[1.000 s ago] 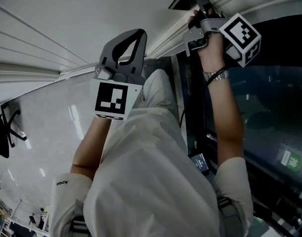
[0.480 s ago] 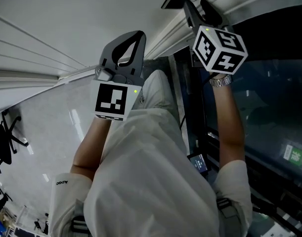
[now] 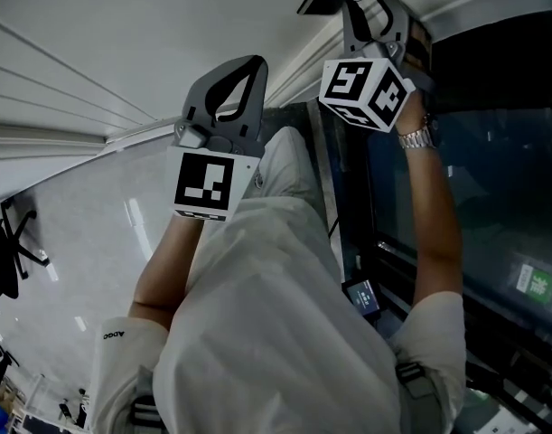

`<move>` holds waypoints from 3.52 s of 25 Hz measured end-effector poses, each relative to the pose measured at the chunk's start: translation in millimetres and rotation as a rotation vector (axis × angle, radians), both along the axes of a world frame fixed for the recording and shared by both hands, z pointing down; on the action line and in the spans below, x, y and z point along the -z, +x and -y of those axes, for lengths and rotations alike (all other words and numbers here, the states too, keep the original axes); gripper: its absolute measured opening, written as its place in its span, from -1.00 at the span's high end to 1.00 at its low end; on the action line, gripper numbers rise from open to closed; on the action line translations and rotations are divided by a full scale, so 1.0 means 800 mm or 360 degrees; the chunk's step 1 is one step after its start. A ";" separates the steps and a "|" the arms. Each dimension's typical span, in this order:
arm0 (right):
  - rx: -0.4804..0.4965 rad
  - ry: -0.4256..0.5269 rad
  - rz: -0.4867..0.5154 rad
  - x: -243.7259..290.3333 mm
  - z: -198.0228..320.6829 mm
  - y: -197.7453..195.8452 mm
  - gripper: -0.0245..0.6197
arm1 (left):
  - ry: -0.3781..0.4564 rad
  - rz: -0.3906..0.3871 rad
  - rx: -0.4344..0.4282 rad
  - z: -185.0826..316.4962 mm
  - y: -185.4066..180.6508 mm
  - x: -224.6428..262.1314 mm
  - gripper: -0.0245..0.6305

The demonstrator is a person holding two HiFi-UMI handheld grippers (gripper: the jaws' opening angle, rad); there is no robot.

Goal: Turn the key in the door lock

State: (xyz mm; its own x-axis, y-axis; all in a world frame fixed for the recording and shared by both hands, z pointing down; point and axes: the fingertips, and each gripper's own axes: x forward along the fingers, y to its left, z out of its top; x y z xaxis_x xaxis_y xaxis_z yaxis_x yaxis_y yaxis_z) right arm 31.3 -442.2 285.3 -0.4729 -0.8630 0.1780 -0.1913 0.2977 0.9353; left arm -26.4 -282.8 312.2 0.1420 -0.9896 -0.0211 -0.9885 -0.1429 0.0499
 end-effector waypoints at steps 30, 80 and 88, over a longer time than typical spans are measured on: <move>-0.0169 -0.0665 0.0931 -0.003 0.015 -0.007 0.89 | -0.0014 -0.0004 0.0045 -0.003 -0.018 -0.005 0.90; -0.0048 0.0014 0.0043 -0.003 -0.004 -0.012 0.42 | 0.0005 -0.0006 0.0001 0.001 0.003 0.002 0.90; -0.0104 0.0028 0.0021 -0.014 0.006 -0.016 0.43 | -0.0018 -0.0032 0.0043 -0.004 -0.015 -0.004 0.90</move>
State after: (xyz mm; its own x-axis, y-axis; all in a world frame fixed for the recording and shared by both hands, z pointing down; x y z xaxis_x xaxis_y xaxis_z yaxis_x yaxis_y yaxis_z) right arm 18.2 -447.0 296.1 -0.4176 -0.8950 0.1566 -0.2224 0.2678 0.9374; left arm -38.2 -279.8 315.6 0.1150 -0.9933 -0.0126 -0.9908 -0.1156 0.0711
